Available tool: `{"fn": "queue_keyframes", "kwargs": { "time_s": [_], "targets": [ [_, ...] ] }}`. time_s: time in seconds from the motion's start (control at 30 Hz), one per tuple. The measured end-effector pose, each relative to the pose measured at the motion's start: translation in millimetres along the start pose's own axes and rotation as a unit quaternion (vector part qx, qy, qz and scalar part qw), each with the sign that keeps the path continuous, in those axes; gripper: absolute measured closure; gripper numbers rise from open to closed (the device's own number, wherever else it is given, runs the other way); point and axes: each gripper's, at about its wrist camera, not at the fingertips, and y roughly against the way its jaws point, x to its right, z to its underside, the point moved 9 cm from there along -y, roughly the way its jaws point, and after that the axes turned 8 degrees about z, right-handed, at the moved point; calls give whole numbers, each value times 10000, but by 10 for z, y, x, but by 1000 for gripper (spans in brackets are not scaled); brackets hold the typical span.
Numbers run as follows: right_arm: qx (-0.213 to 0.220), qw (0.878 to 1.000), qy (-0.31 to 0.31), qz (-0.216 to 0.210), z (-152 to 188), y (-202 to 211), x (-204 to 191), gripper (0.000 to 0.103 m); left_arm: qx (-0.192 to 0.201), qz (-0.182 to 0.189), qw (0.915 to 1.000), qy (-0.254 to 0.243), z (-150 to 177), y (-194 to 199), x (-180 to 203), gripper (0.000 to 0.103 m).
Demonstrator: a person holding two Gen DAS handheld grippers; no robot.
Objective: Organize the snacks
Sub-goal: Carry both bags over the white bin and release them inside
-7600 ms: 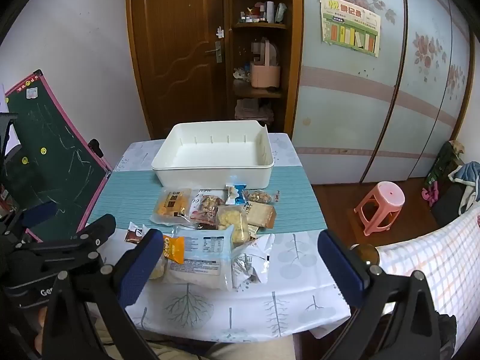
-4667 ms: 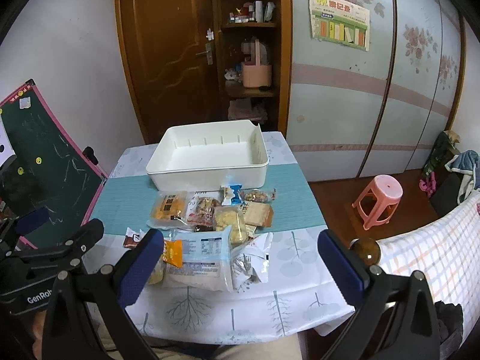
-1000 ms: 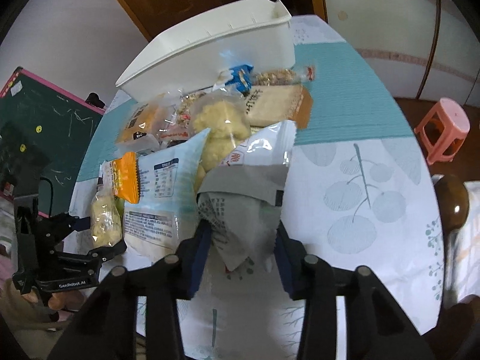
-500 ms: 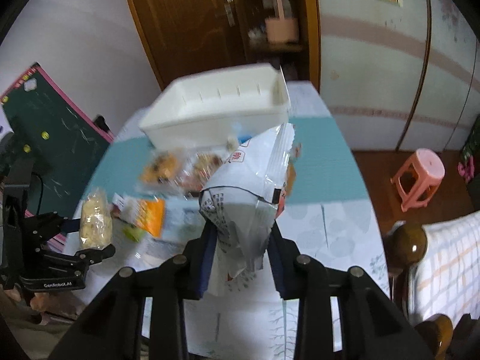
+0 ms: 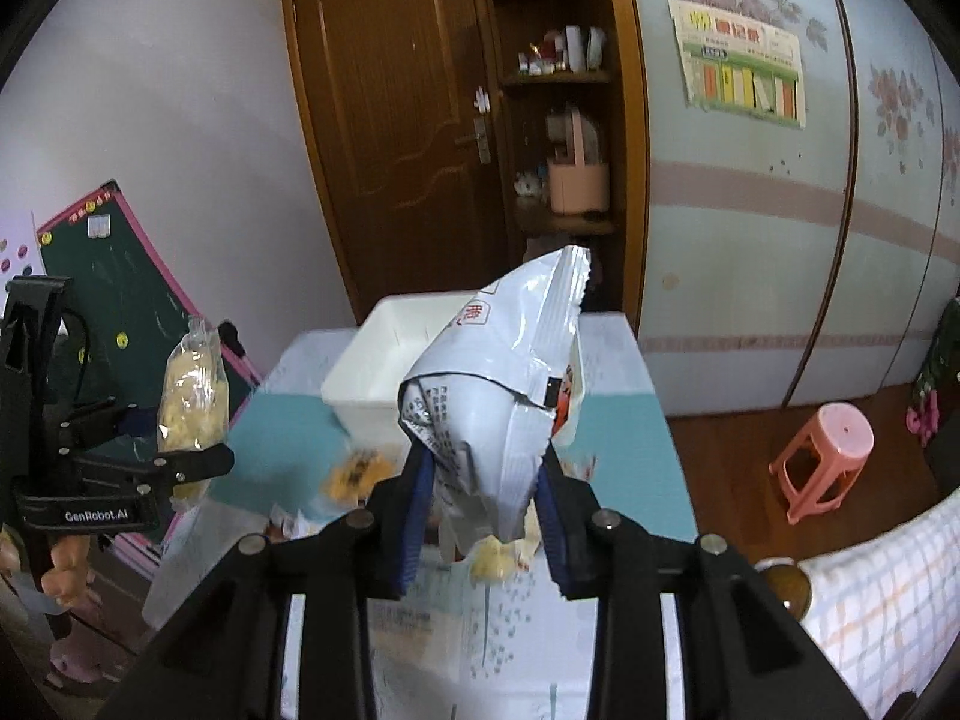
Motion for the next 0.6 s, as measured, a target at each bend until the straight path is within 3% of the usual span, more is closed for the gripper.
{"fn": "queue_keyframes", "kwargs": {
  "time_s": [0.27, 0.6],
  "targets": [
    [209, 9997, 70, 145, -544, -204, 103, 70, 285, -28, 9996, -80, -633, -49, -39, 36],
    [141, 9994, 10, 319, -948, -762, 76, 69, 321, -257, 9990, 175, -1202, -588, -401, 36]
  ]
}}
